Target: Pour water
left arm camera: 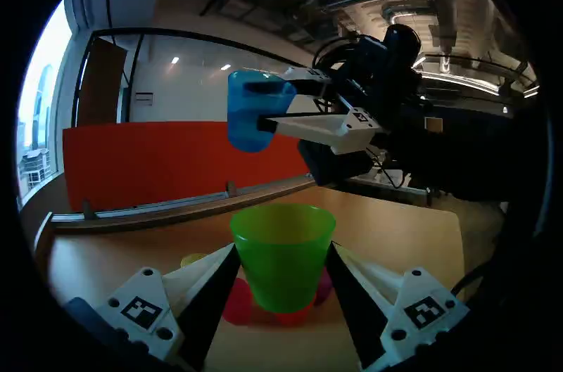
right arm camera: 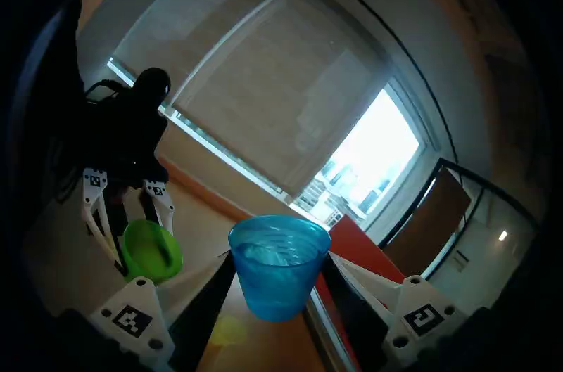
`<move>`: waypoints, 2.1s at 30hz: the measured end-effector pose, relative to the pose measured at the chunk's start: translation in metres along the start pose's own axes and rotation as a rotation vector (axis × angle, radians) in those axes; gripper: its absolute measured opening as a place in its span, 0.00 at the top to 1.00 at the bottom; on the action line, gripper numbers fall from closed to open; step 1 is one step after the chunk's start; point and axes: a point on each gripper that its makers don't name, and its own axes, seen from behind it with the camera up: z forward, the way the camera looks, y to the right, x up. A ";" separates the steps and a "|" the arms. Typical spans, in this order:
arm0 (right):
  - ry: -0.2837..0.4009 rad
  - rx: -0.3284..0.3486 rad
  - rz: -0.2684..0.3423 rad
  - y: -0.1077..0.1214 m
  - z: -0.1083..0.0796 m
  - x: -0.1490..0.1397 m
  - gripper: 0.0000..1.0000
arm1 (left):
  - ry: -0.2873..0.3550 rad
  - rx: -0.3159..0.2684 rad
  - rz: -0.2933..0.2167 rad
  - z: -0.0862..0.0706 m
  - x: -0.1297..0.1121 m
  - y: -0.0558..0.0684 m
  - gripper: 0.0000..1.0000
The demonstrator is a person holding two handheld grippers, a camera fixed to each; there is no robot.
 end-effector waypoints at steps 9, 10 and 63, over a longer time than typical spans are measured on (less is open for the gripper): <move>0.004 0.015 -0.046 -0.005 0.002 0.005 0.12 | 0.000 -0.006 -0.001 0.002 -0.002 -0.001 0.18; 0.004 0.015 -0.051 -0.006 0.002 0.006 0.12 | 0.000 -0.006 0.000 0.002 -0.002 -0.001 0.18; -0.018 0.009 -0.338 -0.007 0.009 0.018 0.12 | 0.014 -0.014 0.002 0.004 0.002 0.001 0.18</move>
